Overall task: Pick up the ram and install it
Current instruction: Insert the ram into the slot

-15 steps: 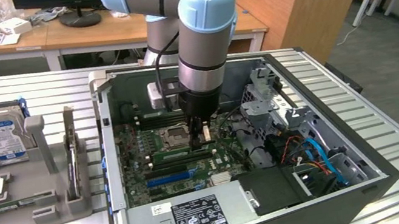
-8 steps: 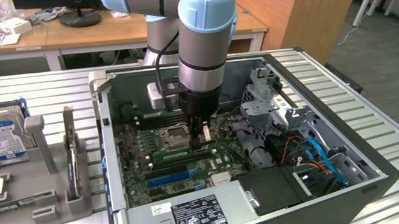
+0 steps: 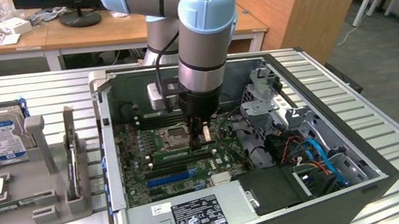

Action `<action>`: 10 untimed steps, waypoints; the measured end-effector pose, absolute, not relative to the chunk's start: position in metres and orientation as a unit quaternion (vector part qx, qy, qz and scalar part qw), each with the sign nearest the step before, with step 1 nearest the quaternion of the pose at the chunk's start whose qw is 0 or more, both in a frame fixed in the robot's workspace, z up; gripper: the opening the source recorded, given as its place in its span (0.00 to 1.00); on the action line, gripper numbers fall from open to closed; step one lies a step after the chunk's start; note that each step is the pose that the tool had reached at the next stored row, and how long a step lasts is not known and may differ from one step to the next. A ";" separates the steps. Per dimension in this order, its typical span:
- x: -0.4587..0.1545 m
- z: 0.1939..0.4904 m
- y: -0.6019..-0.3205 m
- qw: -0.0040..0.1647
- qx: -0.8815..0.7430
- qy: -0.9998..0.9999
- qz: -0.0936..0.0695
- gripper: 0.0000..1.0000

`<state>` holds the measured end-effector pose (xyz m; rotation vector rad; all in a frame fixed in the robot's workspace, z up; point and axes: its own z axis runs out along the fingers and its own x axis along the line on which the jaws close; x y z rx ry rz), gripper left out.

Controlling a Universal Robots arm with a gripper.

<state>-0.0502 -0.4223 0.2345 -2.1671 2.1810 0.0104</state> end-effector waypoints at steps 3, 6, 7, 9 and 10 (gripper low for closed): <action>-0.050 0.235 -0.422 0.033 -0.704 0.709 0.003 0.13; -0.051 0.234 -0.422 0.034 -0.704 0.709 0.003 0.13; -0.051 0.234 -0.422 0.034 -0.704 0.709 0.003 0.13; -0.051 0.234 -0.422 0.034 -0.704 0.709 0.003 0.13; -0.051 0.234 -0.422 0.034 -0.704 0.709 0.003 0.13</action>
